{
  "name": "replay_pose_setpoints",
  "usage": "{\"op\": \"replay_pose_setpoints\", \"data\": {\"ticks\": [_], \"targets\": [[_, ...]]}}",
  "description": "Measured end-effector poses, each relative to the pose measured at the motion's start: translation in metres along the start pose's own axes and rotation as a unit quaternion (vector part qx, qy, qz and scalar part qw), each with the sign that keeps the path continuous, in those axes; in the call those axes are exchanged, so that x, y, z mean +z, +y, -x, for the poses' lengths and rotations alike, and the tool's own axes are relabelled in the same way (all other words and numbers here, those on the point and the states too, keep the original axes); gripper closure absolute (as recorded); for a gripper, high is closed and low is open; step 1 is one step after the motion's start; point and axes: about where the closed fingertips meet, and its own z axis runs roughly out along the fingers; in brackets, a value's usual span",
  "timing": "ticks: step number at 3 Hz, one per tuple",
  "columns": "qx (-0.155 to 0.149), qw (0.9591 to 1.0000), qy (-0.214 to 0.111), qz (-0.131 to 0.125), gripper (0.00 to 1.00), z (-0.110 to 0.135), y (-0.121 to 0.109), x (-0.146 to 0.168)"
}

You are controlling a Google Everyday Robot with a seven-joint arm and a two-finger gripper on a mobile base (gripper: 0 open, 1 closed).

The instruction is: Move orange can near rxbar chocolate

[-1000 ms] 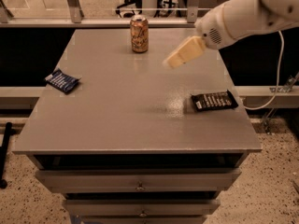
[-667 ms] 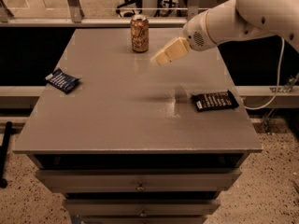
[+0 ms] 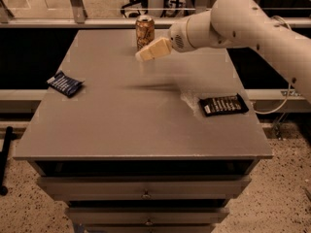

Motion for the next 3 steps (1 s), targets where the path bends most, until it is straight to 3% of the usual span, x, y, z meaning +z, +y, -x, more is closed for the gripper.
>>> {"op": "replay_pose_setpoints", "data": {"ticks": [2, 3], "targets": [[0.001, 0.9984, -0.030, -0.048, 0.00, 0.009, -0.044, 0.051], [0.003, 0.9977, -0.039, -0.055, 0.00, 0.017, -0.056, 0.073]]}}
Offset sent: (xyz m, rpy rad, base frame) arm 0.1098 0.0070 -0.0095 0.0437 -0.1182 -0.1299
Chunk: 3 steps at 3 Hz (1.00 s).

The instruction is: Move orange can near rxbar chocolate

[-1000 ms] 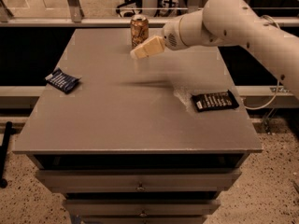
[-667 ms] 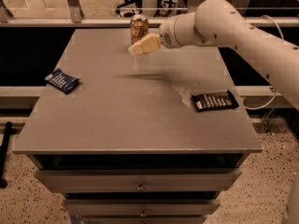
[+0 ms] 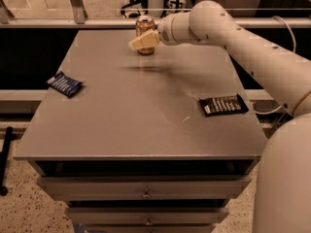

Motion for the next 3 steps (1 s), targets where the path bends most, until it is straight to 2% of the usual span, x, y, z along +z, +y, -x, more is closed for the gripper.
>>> {"op": "replay_pose_setpoints", "data": {"ticks": [1, 2, 3], "targets": [[0.007, 0.9999, -0.006, -0.004, 0.00, 0.006, -0.008, 0.019], [0.033, 0.9995, -0.004, -0.002, 0.14, 0.006, -0.011, 0.029], [0.058, 0.9983, 0.001, -0.002, 0.38, 0.003, -0.013, 0.027]]}}
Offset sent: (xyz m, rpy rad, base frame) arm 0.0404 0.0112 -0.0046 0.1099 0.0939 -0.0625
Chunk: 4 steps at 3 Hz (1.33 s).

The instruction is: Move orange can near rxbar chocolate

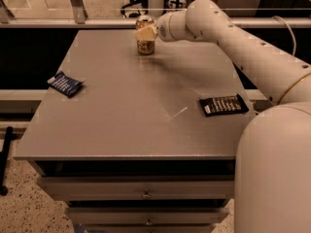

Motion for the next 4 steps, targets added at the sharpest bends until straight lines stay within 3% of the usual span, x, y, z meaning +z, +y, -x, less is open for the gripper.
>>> {"op": "replay_pose_setpoints", "data": {"ticks": [2, 3, 4], "targets": [[0.030, 0.9995, 0.001, 0.012, 0.84, -0.001, -0.011, -0.043], [0.036, 0.9990, 0.002, 0.028, 1.00, -0.004, -0.012, -0.082], [0.036, 0.9991, 0.002, 0.021, 1.00, -0.015, -0.020, -0.132]]}}
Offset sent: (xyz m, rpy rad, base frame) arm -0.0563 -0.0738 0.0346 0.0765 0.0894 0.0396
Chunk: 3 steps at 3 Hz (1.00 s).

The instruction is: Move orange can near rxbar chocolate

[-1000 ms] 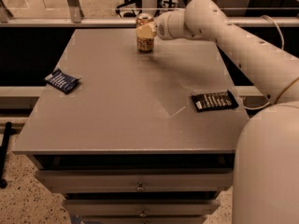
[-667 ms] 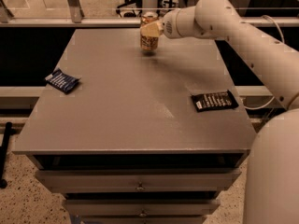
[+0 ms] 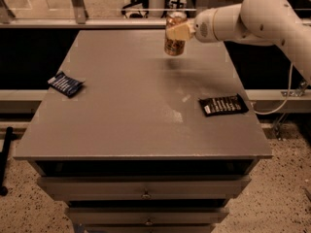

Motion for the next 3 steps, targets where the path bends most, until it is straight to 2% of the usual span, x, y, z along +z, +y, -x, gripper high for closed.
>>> {"op": "replay_pose_setpoints", "data": {"ticks": [1, 2, 3], "targets": [[-0.001, 0.9998, 0.010, -0.016, 1.00, -0.031, -0.006, -0.047], [-0.009, 0.9995, 0.016, -0.024, 1.00, -0.062, -0.007, -0.078], [-0.021, 0.9991, 0.012, -0.036, 1.00, -0.078, -0.008, -0.115]]}}
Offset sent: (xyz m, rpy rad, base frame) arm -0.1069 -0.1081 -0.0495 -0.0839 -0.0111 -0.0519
